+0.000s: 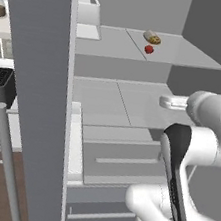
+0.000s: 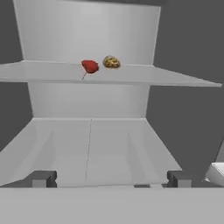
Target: Take the strawberry from the fridge and place it on top of the pancake, located on the dining counter.
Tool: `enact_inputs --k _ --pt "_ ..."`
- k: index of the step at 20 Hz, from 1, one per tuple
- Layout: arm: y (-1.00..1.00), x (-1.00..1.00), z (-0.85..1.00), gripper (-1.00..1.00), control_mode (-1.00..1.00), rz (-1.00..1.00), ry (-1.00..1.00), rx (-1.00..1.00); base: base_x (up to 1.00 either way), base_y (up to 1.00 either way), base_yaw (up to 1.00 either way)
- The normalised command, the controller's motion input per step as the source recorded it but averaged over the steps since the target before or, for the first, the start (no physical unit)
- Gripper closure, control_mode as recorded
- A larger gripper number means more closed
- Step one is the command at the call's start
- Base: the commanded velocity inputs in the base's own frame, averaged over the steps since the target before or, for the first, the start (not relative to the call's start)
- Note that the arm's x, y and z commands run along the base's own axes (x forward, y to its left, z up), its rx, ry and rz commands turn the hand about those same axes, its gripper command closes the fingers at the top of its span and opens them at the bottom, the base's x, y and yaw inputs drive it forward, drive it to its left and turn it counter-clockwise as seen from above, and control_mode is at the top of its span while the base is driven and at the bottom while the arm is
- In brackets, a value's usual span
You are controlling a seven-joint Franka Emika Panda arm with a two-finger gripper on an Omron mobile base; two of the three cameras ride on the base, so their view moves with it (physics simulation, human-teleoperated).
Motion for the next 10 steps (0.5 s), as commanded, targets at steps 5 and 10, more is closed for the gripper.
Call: enact_inputs --k 5,10 --pt "0.24 0.50 0.98 -1.00 -1.00 0.00 -0.08 0.00 0.00 0.00 0.00" --pt "0.36 0.54 0.85 -1.00 -1.00 -0.02 0.21 0.00 0.00 0.00 0.00"
